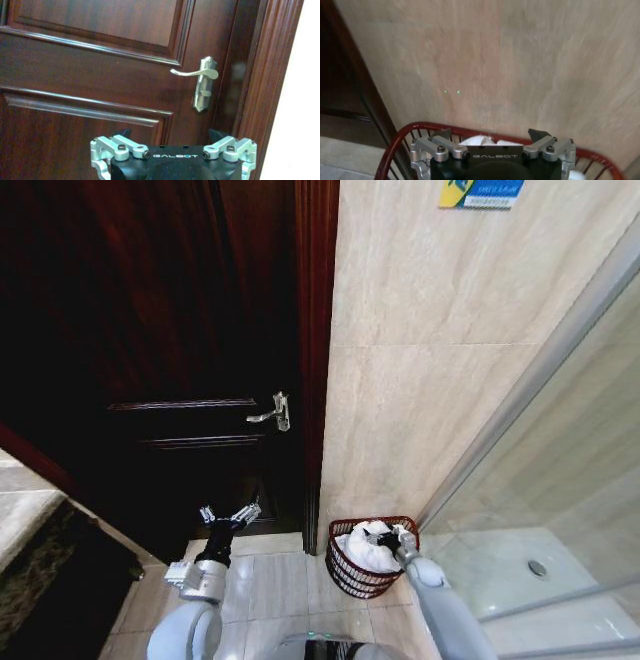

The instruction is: Discard the used towel into the hamper.

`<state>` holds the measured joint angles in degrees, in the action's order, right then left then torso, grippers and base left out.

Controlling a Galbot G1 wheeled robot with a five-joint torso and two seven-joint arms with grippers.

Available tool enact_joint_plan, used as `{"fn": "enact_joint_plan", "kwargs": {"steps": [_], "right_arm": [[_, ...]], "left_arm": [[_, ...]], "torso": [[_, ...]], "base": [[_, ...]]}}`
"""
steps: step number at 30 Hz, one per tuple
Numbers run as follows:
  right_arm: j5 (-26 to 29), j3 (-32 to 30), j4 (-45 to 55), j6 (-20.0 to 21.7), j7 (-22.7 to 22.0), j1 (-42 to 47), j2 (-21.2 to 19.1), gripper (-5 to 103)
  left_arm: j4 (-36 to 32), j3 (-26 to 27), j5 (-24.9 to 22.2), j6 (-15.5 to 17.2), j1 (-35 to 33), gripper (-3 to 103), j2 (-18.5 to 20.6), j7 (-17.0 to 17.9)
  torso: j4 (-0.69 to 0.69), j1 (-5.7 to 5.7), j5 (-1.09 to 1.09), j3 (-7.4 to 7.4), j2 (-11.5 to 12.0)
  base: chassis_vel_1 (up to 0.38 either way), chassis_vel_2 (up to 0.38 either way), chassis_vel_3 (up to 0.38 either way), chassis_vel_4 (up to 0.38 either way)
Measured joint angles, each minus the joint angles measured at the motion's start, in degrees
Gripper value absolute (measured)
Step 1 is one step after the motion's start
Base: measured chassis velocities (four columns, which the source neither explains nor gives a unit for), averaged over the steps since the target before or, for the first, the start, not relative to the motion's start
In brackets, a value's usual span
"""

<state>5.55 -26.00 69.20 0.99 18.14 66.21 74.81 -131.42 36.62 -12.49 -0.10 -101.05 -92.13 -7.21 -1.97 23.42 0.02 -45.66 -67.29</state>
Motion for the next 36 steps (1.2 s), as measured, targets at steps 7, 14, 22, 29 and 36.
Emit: {"fn": "enact_joint_plan", "kwargs": {"steps": [7,14,22,29,36], "right_arm": [[-0.9,-1.9,8.8,-2.3,-2.5,7.1,-0.6,99],[-0.5,-2.7,7.5,-3.3,-2.5,7.6,-1.0,79],[0.0,-2.5,7.5,-3.1,-2.5,7.6,-0.8,59],[0.3,-2.4,7.3,-3.1,-2.4,7.4,-0.8,44],[0.4,-1.9,5.4,-2.5,-1.7,6.7,-0.6,24]], "left_arm": [[0.0,0.0,0.0,0.0,0.0,100,0.0,0.0],[0.0,0.0,0.0,0.0,0.0,100,0.0,0.0],[0.0,0.0,0.0,0.0,0.0,100,0.0,0.0],[0.0,0.0,0.0,0.0,0.0,100,0.0,0.0],[0.0,0.0,0.0,0.0,0.0,100,0.0,0.0]], "torso": [[0.00,0.00,-0.03,0.00,0.0],[0.00,0.00,-0.01,0.00,0.0],[0.00,0.00,-0.02,0.00,0.0],[0.00,0.00,-0.02,-0.01,0.0],[0.00,0.00,-0.03,0.00,0.0]], "base": [[0.000,0.000,0.000,0.000],[0.000,0.000,0.000,0.000],[0.000,0.000,0.000,0.000],[0.000,0.000,0.000,0.000],[0.000,0.000,0.000,0.000]]}}
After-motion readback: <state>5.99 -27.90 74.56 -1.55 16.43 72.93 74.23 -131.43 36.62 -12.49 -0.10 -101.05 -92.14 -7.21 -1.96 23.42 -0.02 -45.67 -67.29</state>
